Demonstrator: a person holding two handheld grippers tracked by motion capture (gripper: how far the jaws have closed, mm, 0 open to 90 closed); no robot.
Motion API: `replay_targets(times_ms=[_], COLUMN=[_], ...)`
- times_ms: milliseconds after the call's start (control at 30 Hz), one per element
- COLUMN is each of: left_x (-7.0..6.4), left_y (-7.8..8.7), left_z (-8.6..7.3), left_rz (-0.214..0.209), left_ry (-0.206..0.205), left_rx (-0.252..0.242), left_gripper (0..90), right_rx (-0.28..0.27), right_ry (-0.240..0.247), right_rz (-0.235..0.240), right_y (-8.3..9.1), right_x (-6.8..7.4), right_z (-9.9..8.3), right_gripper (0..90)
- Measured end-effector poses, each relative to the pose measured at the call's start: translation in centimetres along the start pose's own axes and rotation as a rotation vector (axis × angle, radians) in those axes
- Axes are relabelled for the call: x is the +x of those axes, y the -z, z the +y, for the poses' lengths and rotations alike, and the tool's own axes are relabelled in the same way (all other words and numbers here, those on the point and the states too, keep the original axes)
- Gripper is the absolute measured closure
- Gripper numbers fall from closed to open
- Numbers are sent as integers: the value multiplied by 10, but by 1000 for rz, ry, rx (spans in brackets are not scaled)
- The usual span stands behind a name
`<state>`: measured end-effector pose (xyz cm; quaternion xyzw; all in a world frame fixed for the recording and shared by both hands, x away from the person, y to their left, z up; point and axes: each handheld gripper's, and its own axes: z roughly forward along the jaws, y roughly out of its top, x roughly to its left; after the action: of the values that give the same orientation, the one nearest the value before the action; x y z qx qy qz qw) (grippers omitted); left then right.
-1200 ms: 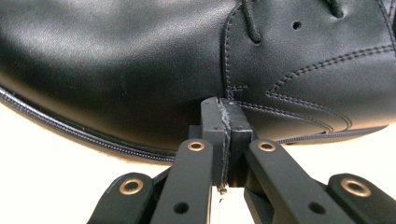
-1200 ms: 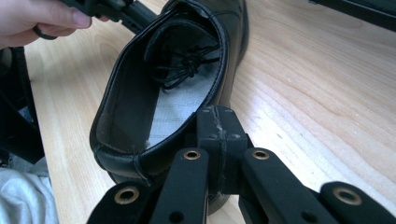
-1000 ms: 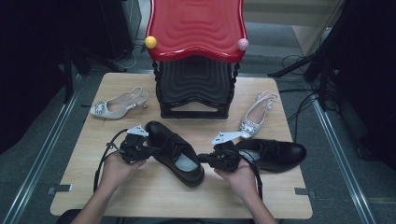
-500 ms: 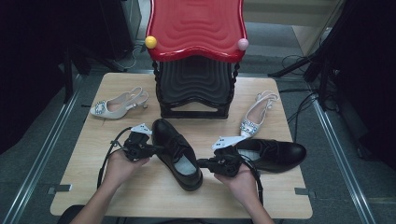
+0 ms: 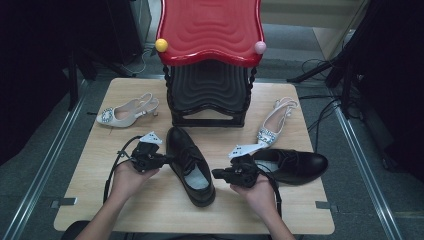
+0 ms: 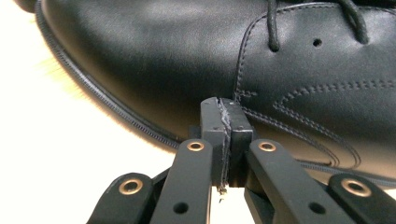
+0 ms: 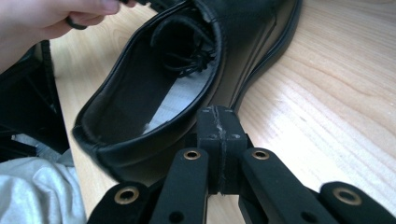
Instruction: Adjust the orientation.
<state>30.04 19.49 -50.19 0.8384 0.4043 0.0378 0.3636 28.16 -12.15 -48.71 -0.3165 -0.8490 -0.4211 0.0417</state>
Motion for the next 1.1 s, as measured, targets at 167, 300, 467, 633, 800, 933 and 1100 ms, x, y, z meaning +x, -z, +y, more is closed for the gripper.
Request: replay_targets(times_ms=[167, 300, 467, 633, 800, 933, 1100], left_x=[-4, -14, -24, -25, -25, -24, -23], left_y=[3, 5, -1, -4, -6, -8, -11], left_z=[-9, -17, -20, -19, -17, -15, -10], left_rz=[-1, -23, -43, -43, -48, -55, -53], left_ry=[3, 7, -7, -1, -5, -3, -10], left_rx=[22, 24, 41, 38, 38, 36, 37], left_gripper=[883, 883, 880, 882, 882, 883, 887], right_rx=[8, 24, 40, 42, 36, 37, 30], right_ry=[0, 13, 26, 26, 21, 18, 11], right_rz=[-4, -5, -12, -13, -19, -21, -26], right_y=[-8, -15, -18, -18, -19, -18, -16], right_x=[-6, -8, -8, -7, -5, -4, -1], right_z=[5, 10, 13, 14, 13, 11, 7], right_gripper=[900, 900, 900, 900, 900, 900, 900])
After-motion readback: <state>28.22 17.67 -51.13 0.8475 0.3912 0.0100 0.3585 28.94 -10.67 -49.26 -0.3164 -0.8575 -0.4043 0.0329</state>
